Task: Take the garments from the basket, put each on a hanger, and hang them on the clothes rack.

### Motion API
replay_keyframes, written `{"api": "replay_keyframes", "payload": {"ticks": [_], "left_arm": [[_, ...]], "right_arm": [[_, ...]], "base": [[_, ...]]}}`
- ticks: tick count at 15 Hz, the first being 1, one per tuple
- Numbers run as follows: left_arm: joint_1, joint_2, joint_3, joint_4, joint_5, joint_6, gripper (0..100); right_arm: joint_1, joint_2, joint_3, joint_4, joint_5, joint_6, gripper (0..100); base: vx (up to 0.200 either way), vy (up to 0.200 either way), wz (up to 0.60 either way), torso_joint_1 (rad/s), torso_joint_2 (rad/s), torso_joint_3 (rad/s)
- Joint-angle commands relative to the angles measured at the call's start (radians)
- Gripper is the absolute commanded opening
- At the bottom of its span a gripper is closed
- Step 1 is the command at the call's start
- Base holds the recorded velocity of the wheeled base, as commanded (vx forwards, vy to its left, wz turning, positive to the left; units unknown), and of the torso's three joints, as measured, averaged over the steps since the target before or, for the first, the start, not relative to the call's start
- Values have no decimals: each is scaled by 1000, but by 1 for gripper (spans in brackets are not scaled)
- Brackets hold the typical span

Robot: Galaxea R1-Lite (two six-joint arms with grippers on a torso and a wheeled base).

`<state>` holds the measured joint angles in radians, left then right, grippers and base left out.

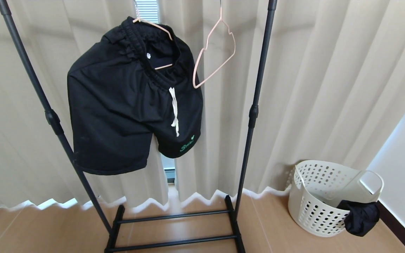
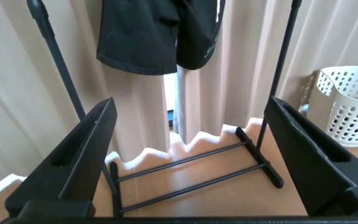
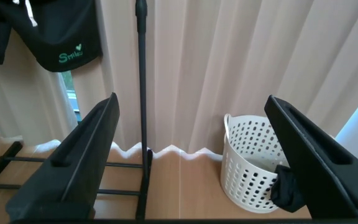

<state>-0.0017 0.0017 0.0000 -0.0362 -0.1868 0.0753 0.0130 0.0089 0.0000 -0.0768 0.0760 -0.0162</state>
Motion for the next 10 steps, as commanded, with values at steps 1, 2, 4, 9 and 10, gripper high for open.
{"api": "replay_keyframes", "payload": {"ticks": [1,2,4,9,10], "left_arm": [[0,1,0,-1,0,-2,100],[0,1,0,-1,0,0,100],[0,1,0,-1,0,-2,100],[0,1,0,-1,-2,-2,100],[0,1,0,-1,-2,-2,100]], "right_arm": [[1,0,0,0,1,-1,100],[1,0,0,-1,1,-1,100],[1,0,0,-1,1,-1,100],[1,0,0,-1,1,-1,100],[1,0,0,-1,1,-1,100]], "base": [[0,0,0,-110,447,354],[0,0,0,-80,456,373],[0,0,0,-51,376,317],[0,-200,0,-10,73,63],[0,-200,-600,7,2,7]]}}
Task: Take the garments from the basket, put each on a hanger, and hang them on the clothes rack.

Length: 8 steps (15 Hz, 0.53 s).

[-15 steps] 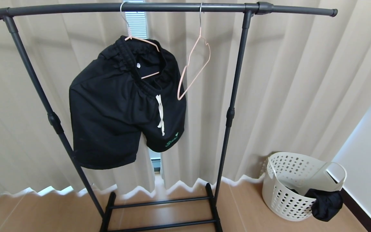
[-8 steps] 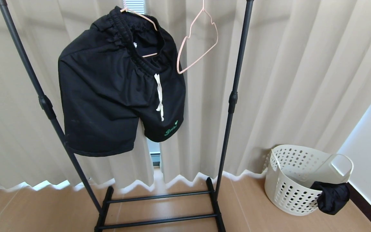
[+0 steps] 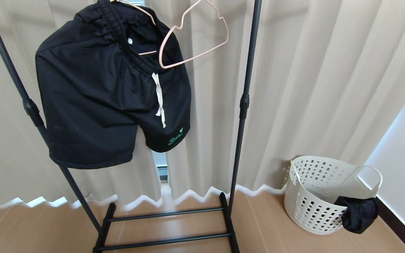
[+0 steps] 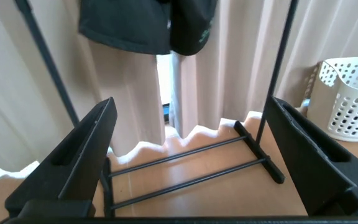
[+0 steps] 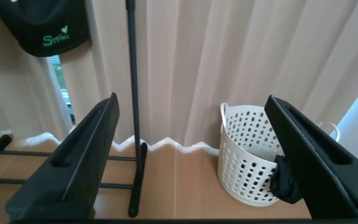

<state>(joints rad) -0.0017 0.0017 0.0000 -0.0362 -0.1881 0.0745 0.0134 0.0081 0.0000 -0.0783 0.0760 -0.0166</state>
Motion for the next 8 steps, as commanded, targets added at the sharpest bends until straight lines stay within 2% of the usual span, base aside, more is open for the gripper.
{"api": "replay_keyframes", "payload": {"ticks": [1,7,8], "left_arm": [[0,1,0,-1,-1,-1,100],[0,1,0,-1,1,-1,100],[0,1,0,-1,1,-1,100]], "right_arm": [[0,1,0,0,1,0,100],[0,0,0,0,1,0,100],[0,1,0,0,1,0,100]], "base": [[0,-200,-600,7,7,2],[0,-200,-600,1,2,1],[0,-200,0,2,2,2]]}}
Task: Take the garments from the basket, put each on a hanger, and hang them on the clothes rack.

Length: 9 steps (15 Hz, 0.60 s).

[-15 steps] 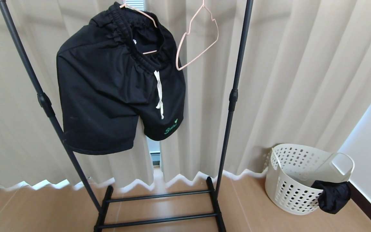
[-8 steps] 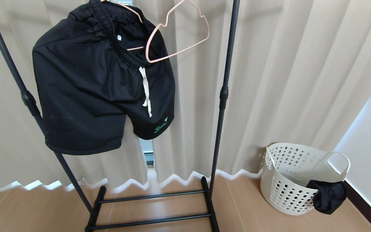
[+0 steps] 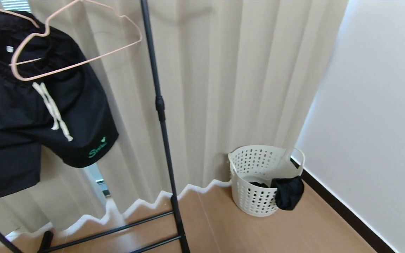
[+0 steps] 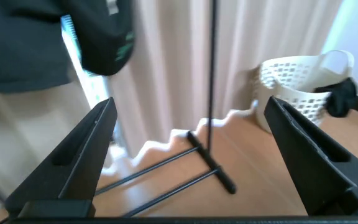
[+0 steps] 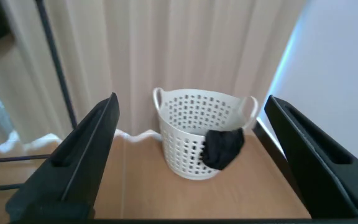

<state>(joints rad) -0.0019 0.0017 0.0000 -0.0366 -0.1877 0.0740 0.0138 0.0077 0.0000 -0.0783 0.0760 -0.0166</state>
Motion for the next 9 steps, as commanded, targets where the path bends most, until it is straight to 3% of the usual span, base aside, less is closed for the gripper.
{"api": "replay_keyframes", "payload": {"ticks": [1,4,5,9], "left_arm": [[0,1,0,0,-1,0,100],[0,1,0,0,-1,0,100],[0,1,0,0,1,1,100],[0,1,0,0,-1,0,100]], "right_arm": [[0,0,0,0,1,0,100],[0,0,0,0,1,0,100],[0,0,0,0,1,0,100],[0,0,0,0,1,0,100]], "base": [[0,-200,0,2,-2,2],[0,-200,0,-1,2,4],[200,-200,0,-7,-7,7],[200,0,0,6,-2,5]]}}
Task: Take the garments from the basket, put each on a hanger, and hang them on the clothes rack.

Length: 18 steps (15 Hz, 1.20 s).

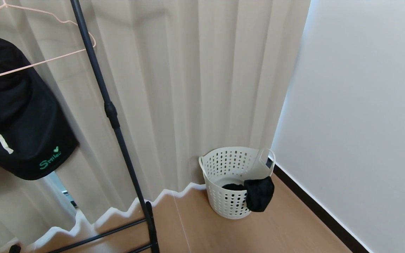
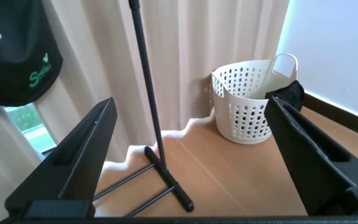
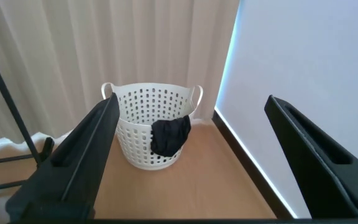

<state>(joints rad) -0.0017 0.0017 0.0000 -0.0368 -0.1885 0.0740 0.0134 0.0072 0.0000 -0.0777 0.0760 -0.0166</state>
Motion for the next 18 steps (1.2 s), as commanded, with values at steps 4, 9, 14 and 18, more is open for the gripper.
{"api": "replay_keyframes", "payload": {"ticks": [4,9,14,18], "left_arm": [[0,1,0,0,1,1,100],[0,1,0,0,1,0,100],[0,1,0,0,0,0,100],[0,1,0,0,1,0,100]], "right_arm": [[0,0,0,-1,1,0,100],[0,0,0,-1,1,0,100],[0,0,0,-1,1,0,100],[0,0,0,-1,1,0,100]], "base": [[200,0,0,-4,5,2],[0,0,-360,6,5,1],[0,0,0,0,0,0],[0,0,0,0,-1,-54]]}}
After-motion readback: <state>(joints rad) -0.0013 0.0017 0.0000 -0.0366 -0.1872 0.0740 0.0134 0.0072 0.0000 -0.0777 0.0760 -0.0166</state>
